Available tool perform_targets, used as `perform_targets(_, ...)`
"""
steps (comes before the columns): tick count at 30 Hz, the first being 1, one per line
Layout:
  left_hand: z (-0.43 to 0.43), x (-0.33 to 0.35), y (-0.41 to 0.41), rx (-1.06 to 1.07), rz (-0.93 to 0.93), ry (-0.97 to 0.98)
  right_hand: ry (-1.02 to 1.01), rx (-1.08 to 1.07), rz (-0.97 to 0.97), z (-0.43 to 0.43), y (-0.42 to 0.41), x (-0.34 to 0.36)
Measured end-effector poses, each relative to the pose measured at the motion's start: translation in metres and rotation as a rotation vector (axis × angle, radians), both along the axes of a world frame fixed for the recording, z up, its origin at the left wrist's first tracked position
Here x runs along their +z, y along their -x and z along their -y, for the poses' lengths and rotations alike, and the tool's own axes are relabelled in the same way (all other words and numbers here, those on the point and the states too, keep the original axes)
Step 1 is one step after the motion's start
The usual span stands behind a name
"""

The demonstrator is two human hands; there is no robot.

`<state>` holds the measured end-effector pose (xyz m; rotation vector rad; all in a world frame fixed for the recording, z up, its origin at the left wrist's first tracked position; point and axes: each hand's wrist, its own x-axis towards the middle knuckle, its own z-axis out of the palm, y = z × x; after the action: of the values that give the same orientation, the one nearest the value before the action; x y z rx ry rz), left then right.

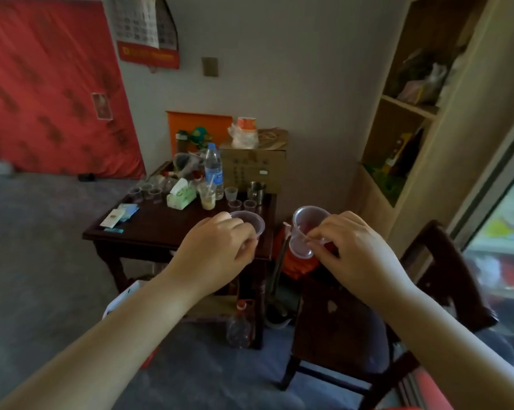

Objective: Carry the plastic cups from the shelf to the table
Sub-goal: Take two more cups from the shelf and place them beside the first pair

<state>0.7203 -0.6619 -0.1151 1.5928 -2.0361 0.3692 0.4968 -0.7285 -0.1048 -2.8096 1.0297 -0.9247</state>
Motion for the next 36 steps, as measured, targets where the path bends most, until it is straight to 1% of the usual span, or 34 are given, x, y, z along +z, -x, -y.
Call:
perform_targets(5,0.045,-0.014,-0.052,0.061,0.015,-0.021,-0.03,0.071,-0.033,0.06,-0.062,-0.017)
perform_targets(9,0.088,-0.026,-0.098,0.07,0.018,-0.025,-0.035,0.114,-0.04,0.105,-0.112,-0.031)
perform_targets(15,0.176,-0.05,-0.182,0.022,0.007,-0.055,-0.09,0.093,-0.026,0.184,-0.198,-0.064)
perform_targets(19,0.228,-0.069,-0.225,-0.032,0.021,-0.102,-0.137,0.055,-0.06,0.226,-0.241,-0.083)
perform_targets(28,0.325,-0.114,-0.265,-0.1,-0.025,-0.2,-0.209,-0.008,-0.114,0.302,-0.276,-0.119)
perform_targets(36,0.391,-0.16,-0.271,-0.102,-0.099,-0.255,-0.324,-0.029,-0.129,0.374,-0.287,-0.163)
